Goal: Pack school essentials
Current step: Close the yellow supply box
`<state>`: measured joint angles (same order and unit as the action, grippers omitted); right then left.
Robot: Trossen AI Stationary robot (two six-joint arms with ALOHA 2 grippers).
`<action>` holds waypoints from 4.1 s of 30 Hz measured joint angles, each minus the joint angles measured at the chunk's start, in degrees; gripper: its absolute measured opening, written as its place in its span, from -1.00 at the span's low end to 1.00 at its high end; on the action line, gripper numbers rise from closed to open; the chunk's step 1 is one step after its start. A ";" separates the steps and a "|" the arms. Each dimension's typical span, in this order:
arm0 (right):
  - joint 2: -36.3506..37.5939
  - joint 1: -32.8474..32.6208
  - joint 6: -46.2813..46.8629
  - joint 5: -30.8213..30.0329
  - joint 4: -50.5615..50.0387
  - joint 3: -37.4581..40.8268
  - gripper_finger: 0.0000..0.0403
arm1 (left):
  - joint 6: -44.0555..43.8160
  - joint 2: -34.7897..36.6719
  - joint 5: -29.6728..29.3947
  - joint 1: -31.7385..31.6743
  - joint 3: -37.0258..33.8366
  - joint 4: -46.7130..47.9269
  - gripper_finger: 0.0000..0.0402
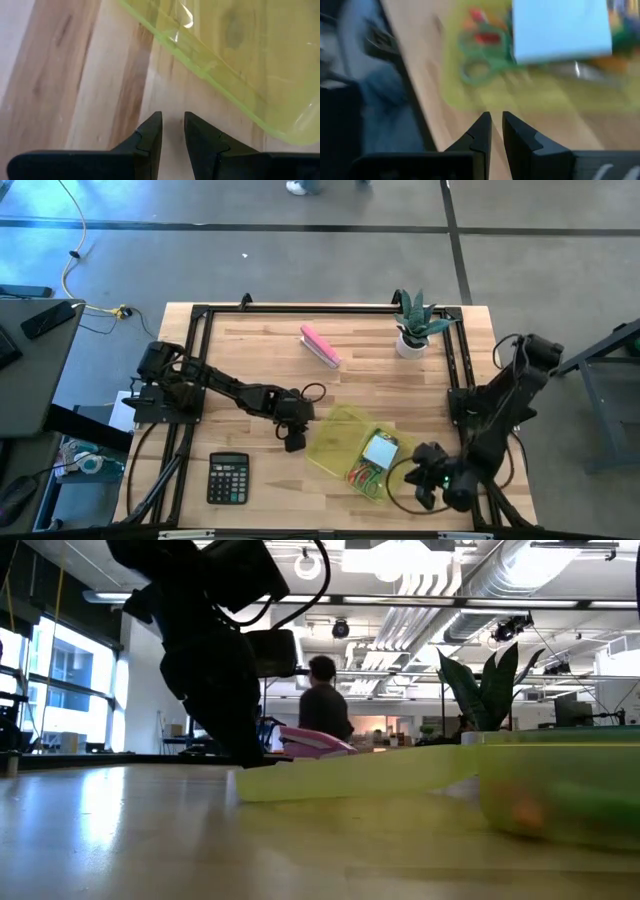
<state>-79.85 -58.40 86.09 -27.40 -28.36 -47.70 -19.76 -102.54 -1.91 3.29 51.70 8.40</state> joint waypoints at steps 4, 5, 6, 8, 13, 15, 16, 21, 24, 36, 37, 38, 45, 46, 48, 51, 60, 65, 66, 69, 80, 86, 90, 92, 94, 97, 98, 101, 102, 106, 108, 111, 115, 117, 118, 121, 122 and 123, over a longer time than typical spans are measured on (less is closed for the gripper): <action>-5.79 -1.48 4.78 5.52 -0.96 -0.15 -0.83 | -0.05 -0.94 1.29 0.09 0.00 -1.10 -0.64; -6.88 -1.64 5.29 6.17 -1.00 -0.16 -0.83 | -0.05 -1.36 2.07 0.09 0.03 -1.76 -0.64; -7.85 -1.69 5.51 6.71 -0.98 -0.18 -0.83 | -0.10 -1.53 2.68 0.04 0.02 -2.07 -0.64; -9.29 -1.61 5.55 7.16 -1.32 -0.18 -0.83 | -0.17 -2.40 3.21 0.02 0.09 -3.76 -0.64; -11.21 -0.05 5.56 7.24 -2.60 -0.24 -0.83 | -0.17 -2.84 2.99 -0.31 0.13 -4.32 -0.64; -11.45 0.85 5.50 7.05 -2.93 -0.24 -0.83 | -0.17 -2.88 3.12 -0.31 0.11 -4.72 -0.64; -11.43 1.34 5.48 6.70 -3.22 -0.24 -0.83 | -0.16 -2.92 3.20 -0.31 0.10 -5.12 -0.64; -11.43 3.36 5.41 6.09 -3.87 -0.24 -0.83 | -0.07 -3.13 4.29 -0.22 0.04 -7.09 -0.64; -11.43 3.67 5.41 6.29 -3.86 -0.24 -0.83 | 0.02 -3.21 4.52 -0.17 0.02 -7.80 -0.64; -11.41 3.60 5.41 6.68 -3.89 -0.24 -0.83 | 0.46 -3.28 9.61 -0.17 -0.07 -12.59 -0.64; -11.41 3.62 5.41 6.67 -3.89 -0.22 -0.83 | 0.47 -3.28 9.84 -0.15 -0.07 -12.64 -0.64; -11.39 3.60 5.40 6.67 -3.89 -0.23 -0.83 | 0.47 -3.27 9.88 -0.13 -0.07 -12.72 -0.64; -11.37 3.60 5.41 6.83 -3.98 -0.23 -0.83 | 0.98 -1.28 9.87 -0.15 -0.09 -13.37 -0.64; -11.37 3.60 5.44 6.99 -4.01 -0.23 -0.83 | 1.15 -1.00 9.89 -0.14 -0.09 -13.61 -0.64; -11.37 3.60 5.47 7.17 -3.98 -0.24 -0.83 | 1.16 -0.24 9.87 -0.13 -0.09 -13.08 -0.64; -11.34 3.60 5.59 7.96 -4.00 -0.22 -0.83 | 1.44 0.02 9.81 -0.15 -0.08 -12.59 -0.64; -11.34 3.64 6.90 9.66 -5.02 -0.23 -0.83 | 3.49 2.20 9.84 0.15 0.07 -13.32 -0.71; -11.34 3.82 6.90 9.95 -5.42 -0.22 -0.83 | 3.95 2.79 9.86 0.69 0.06 -15.70 -0.72; -11.33 3.87 6.90 10.04 -5.41 -0.22 -0.83 | 3.95 2.95 9.84 0.77 0.06 -16.02 -0.72; -11.34 3.88 6.90 10.01 -5.42 -0.24 -0.83 | 3.95 3.16 9.13 0.87 0.24 -16.63 -0.73; -11.34 3.90 6.90 10.01 -5.72 -0.24 -0.83 | 3.93 3.14 10.27 1.59 0.26 -22.73 -0.73; -11.33 3.90 6.90 9.70 -5.83 -0.23 -0.83 | 3.91 3.14 10.37 2.72 0.39 -28.11 -0.73; -11.34 3.90 6.90 9.32 -5.83 -0.22 -0.83 | 3.91 3.12 10.36 3.21 0.39 -31.00 -0.73; -11.37 3.99 6.90 8.93 -5.81 -0.22 -0.83 | 3.92 3.12 10.39 3.34 0.39 -32.54 -0.73; -11.41 4.01 6.88 8.14 -5.79 -0.22 -0.83 | 3.93 3.04 10.38 3.34 0.39 -33.72 -0.73; -11.41 4.02 6.90 7.34 -5.71 -0.22 -0.83 | 3.93 3.01 10.35 3.34 0.39 -34.93 -0.73; -11.41 4.03 6.90 7.26 -5.70 -0.22 -0.83 | 3.92 3.01 10.25 3.33 0.39 -35.28 -0.73; -11.41 4.03 6.89 6.82 -5.64 -0.22 -0.83 | 3.93 2.97 9.65 3.32 0.39 -35.51 -0.73; -11.41 4.03 6.77 6.36 -5.60 -0.22 -0.83 | 3.91 2.95 9.29 3.34 0.37 -35.51 -0.73; -11.43 4.53 6.51 3.87 -5.24 -0.22 -0.83 | 3.60 1.72 8.66 3.32 0.24 -35.19 -0.73; -11.43 5.15 6.51 3.06 -5.36 -0.20 -0.83 | 3.49 0.91 8.59 3.32 0.11 -34.87 -0.73; -11.43 6.52 6.36 2.59 -5.50 -0.20 -0.83 | 3.45 0.59 8.57 3.28 0.19 -35.60 -0.73; -11.43 8.66 4.90 2.74 -5.76 -0.20 -0.83 | 3.46 0.08 8.65 3.30 0.20 -35.63 -0.73; -11.43 9.71 4.32 2.71 -5.80 -0.20 -0.83 | 3.45 0.08 8.71 3.30 0.20 -36.40 -0.73; -11.43 10.24 3.86 2.60 -5.88 -0.20 -0.83 | 3.45 0.08 8.75 3.30 0.20 -36.87 -0.73; -11.43 11.80 2.38 1.01 -5.89 -0.20 -0.83 | 3.45 0.11 8.77 3.30 0.20 -38.68 -0.73; -11.43 12.29 1.85 0.49 -5.85 -0.20 -0.83 | 3.45 0.11 8.79 3.30 0.21 -38.77 -0.73; -11.43 12.81 1.31 0.25 -5.83 -0.20 -0.83 | 3.45 0.11 8.79 3.30 0.21 -38.77 -0.73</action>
<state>-91.29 -45.59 87.40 -27.15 -34.20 -47.90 -16.32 -102.43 6.87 6.59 51.92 -30.37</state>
